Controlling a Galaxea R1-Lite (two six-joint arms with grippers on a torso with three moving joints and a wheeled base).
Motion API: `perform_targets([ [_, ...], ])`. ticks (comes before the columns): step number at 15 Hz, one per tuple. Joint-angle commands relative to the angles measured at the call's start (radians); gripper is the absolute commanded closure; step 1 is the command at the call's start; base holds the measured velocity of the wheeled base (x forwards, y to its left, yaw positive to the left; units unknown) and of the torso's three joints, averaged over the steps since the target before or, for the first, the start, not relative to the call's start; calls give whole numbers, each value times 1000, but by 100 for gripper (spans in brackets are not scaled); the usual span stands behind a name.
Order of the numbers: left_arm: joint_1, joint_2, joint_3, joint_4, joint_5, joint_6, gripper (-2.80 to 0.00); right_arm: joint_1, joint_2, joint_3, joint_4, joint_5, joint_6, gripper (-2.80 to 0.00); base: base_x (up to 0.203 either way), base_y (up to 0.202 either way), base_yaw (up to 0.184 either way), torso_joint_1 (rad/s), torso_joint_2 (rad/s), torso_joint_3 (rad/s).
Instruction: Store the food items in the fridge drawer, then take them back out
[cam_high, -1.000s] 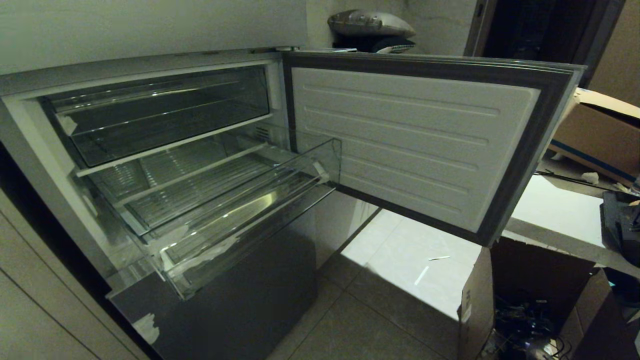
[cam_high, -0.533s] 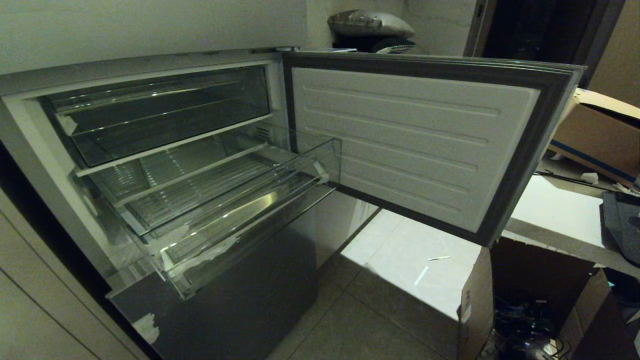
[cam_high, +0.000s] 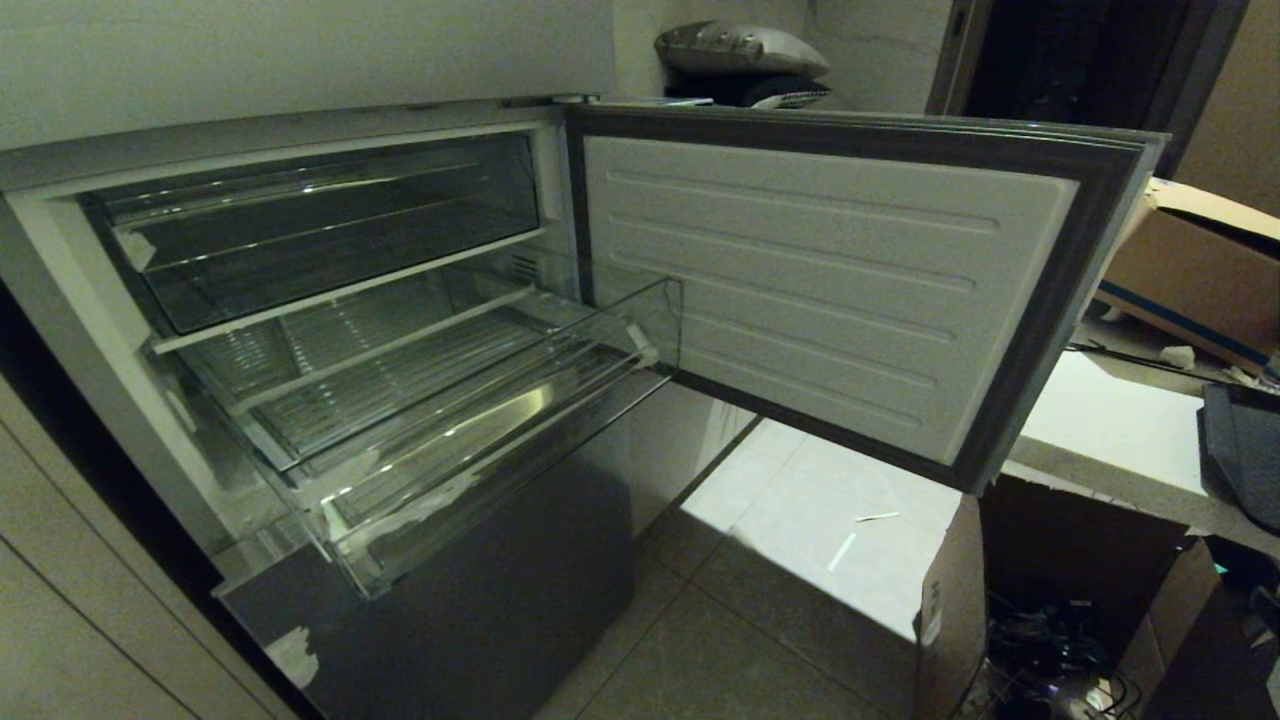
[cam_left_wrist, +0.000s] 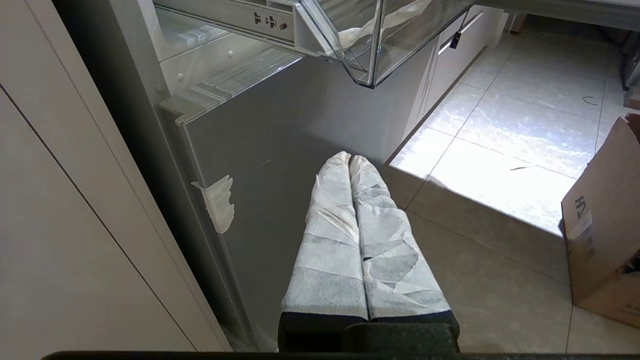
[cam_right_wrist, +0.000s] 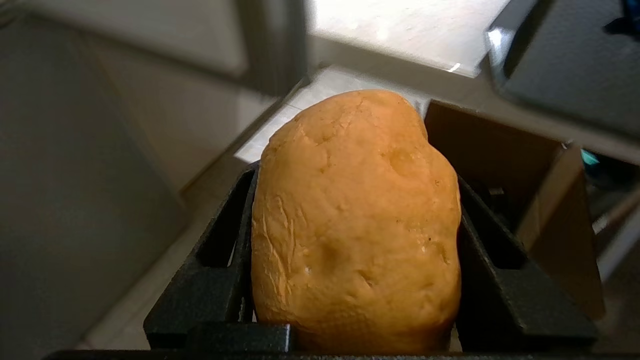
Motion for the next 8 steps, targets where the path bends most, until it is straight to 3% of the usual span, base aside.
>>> perform_targets([
  [1,0,1,0,0,0,0,0,116,-340,90,119,-44,-17,0,0,0,0,0,0,0],
  [3,0,1,0,0,0,0,0,174,-405,128,274,-83,-47,0,0,0,0,0,0,0],
  [8,0,1,0,0,0,0,0,272,-561,130,364,-116,-109,0,0,0,0,0,0,0],
])
